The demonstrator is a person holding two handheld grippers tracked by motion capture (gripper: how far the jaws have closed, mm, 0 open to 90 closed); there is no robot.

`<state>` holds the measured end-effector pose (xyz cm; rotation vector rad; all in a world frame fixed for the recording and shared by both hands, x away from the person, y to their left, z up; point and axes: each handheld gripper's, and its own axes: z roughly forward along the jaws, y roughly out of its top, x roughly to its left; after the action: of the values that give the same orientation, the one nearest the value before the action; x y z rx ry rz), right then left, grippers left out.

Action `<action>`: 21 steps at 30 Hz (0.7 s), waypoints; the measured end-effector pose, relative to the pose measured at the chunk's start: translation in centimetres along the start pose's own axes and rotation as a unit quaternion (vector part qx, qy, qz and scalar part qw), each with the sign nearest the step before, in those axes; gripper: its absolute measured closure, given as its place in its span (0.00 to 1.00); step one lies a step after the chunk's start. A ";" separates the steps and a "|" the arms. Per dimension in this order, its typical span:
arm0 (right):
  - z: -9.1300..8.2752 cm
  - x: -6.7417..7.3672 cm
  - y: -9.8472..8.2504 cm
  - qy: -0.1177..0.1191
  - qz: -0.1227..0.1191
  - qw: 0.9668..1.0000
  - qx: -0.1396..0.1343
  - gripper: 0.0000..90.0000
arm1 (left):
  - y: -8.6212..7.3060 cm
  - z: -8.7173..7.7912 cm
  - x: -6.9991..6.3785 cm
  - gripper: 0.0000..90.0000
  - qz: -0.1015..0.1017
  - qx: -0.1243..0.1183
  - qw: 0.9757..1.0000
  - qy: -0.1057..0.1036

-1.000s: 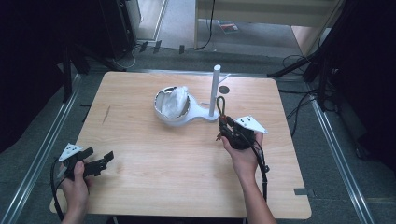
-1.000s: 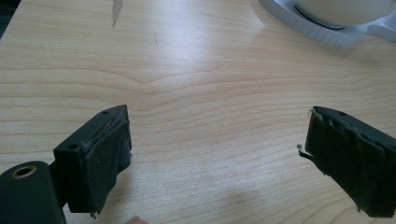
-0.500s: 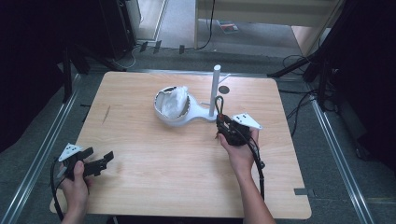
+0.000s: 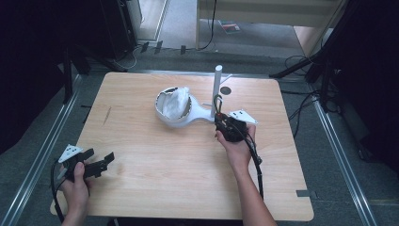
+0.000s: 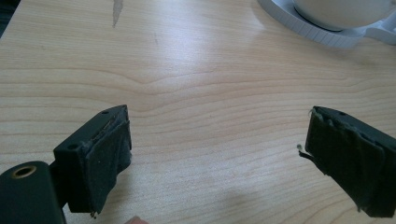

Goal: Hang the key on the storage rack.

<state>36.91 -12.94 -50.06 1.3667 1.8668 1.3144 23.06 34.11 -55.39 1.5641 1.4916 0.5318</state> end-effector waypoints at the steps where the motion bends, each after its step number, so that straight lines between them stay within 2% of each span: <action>1: 0.2 0.0 0.0 0.002 0.001 1.000 0.001 0.76 | 0.0 0.0 0.0 0.09 0.000 0.000 1.000 0.000; 4: 0.5 -0.1 0.0 0.003 0.006 1.000 0.003 0.78 | 0.0 0.0 0.0 0.09 0.000 0.000 1.000 0.000; 8: 0.6 -0.3 0.1 0.003 0.018 1.000 0.002 0.69 | 0.0 0.0 0.0 0.09 0.000 0.000 1.000 0.000; 17: -0.2 -0.8 0.1 -0.004 0.015 1.000 0.003 0.56 | 0.0 0.0 0.0 0.09 0.000 0.000 1.000 0.000; 21: -0.8 -1.0 0.1 -0.004 0.001 1.000 0.004 0.48 | 0.0 0.0 0.0 0.09 -0.001 0.000 1.000 0.000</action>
<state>36.67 -14.23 -49.81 1.3759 1.8666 1.3020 23.06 34.12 -55.39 1.5637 1.4927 0.5304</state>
